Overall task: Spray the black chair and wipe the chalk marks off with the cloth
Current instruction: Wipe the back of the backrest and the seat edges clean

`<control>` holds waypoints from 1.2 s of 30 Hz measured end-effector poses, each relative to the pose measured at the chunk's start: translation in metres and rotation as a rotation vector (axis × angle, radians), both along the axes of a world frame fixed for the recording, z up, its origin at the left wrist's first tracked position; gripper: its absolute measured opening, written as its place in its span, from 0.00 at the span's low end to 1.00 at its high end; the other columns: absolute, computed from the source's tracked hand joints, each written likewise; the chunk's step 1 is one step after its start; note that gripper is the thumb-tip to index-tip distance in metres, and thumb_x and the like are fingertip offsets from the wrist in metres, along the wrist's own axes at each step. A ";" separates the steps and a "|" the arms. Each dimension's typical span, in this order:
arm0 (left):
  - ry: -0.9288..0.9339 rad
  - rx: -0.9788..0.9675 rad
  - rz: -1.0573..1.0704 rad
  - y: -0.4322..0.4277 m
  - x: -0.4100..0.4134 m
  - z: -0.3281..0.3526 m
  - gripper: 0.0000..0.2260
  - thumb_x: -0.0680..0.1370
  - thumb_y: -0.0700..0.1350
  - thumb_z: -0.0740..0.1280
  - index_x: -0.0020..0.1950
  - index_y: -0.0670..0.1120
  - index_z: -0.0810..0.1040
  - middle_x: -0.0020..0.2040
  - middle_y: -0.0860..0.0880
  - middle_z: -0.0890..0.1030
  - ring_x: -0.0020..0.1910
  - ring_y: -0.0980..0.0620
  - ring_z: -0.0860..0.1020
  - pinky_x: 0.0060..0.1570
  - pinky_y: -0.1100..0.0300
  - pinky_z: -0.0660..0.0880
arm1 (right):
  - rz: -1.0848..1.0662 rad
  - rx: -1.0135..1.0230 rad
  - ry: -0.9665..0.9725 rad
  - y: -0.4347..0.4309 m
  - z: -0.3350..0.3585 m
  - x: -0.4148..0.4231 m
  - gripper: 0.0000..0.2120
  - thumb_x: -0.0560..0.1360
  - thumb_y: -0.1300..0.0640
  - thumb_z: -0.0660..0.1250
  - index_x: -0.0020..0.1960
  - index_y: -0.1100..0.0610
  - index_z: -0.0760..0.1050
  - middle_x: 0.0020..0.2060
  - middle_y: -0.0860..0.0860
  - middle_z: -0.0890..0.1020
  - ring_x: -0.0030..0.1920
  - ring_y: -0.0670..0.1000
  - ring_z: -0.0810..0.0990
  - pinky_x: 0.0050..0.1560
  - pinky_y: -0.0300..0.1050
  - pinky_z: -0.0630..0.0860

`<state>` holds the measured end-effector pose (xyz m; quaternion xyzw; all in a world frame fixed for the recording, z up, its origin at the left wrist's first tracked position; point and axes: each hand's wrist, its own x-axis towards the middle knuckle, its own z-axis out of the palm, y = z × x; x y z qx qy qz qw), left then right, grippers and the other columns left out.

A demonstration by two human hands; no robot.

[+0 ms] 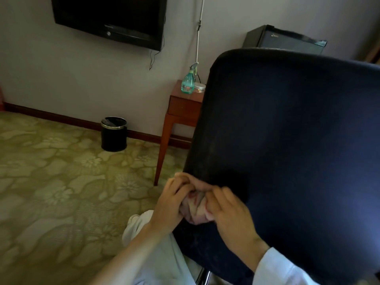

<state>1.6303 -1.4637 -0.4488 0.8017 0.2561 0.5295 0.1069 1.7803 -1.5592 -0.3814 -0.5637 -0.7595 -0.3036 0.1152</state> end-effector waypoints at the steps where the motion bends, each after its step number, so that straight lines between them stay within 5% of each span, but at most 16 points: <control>1: -0.010 0.042 0.012 0.000 0.001 0.016 0.16 0.72 0.43 0.71 0.59 0.46 0.76 0.61 0.48 0.73 0.57 0.48 0.72 0.53 0.56 0.73 | 0.019 0.056 0.031 -0.001 0.019 -0.001 0.15 0.60 0.60 0.72 0.47 0.58 0.81 0.41 0.52 0.79 0.42 0.53 0.74 0.36 0.45 0.77; 3: -0.070 0.135 0.051 0.004 0.005 0.061 0.17 0.70 0.39 0.75 0.57 0.40 0.79 0.60 0.43 0.75 0.58 0.46 0.72 0.57 0.61 0.70 | 0.043 0.215 0.077 -0.003 0.065 -0.001 0.15 0.67 0.60 0.64 0.51 0.62 0.80 0.45 0.55 0.80 0.44 0.55 0.71 0.36 0.46 0.75; 9: -0.227 0.343 0.150 0.009 0.019 0.169 0.15 0.69 0.36 0.76 0.54 0.36 0.80 0.58 0.39 0.77 0.57 0.41 0.74 0.57 0.55 0.71 | 0.019 0.444 0.113 -0.014 0.166 -0.006 0.14 0.67 0.67 0.67 0.53 0.64 0.79 0.51 0.58 0.78 0.50 0.57 0.68 0.39 0.47 0.71; 17: 0.001 0.193 0.018 -0.007 0.032 0.021 0.14 0.75 0.44 0.69 0.59 0.40 0.80 0.60 0.43 0.78 0.64 0.43 0.72 0.66 0.51 0.68 | -0.021 0.142 0.064 -0.021 0.017 0.025 0.18 0.67 0.61 0.56 0.50 0.61 0.81 0.43 0.54 0.80 0.43 0.54 0.71 0.38 0.45 0.77; 22: 0.193 0.117 -0.038 -0.014 0.028 -0.035 0.15 0.74 0.44 0.69 0.61 0.44 0.78 0.62 0.48 0.75 0.63 0.48 0.71 0.59 0.53 0.73 | -0.031 -0.031 0.066 -0.031 -0.033 0.033 0.19 0.65 0.60 0.54 0.47 0.57 0.81 0.41 0.50 0.79 0.43 0.52 0.74 0.37 0.45 0.80; 32: -0.186 0.416 0.107 0.014 0.018 0.167 0.11 0.74 0.40 0.70 0.54 0.36 0.80 0.58 0.40 0.76 0.56 0.40 0.74 0.57 0.57 0.68 | 0.073 0.436 0.156 -0.013 0.149 0.006 0.19 0.64 0.70 0.65 0.54 0.65 0.78 0.51 0.60 0.78 0.50 0.58 0.69 0.41 0.49 0.73; 36: -0.213 0.423 0.151 0.022 0.017 0.170 0.12 0.73 0.38 0.72 0.54 0.35 0.80 0.56 0.37 0.78 0.55 0.38 0.74 0.56 0.53 0.71 | 0.095 0.480 0.156 -0.004 0.160 -0.002 0.14 0.69 0.70 0.63 0.53 0.64 0.79 0.51 0.58 0.78 0.50 0.56 0.69 0.43 0.48 0.73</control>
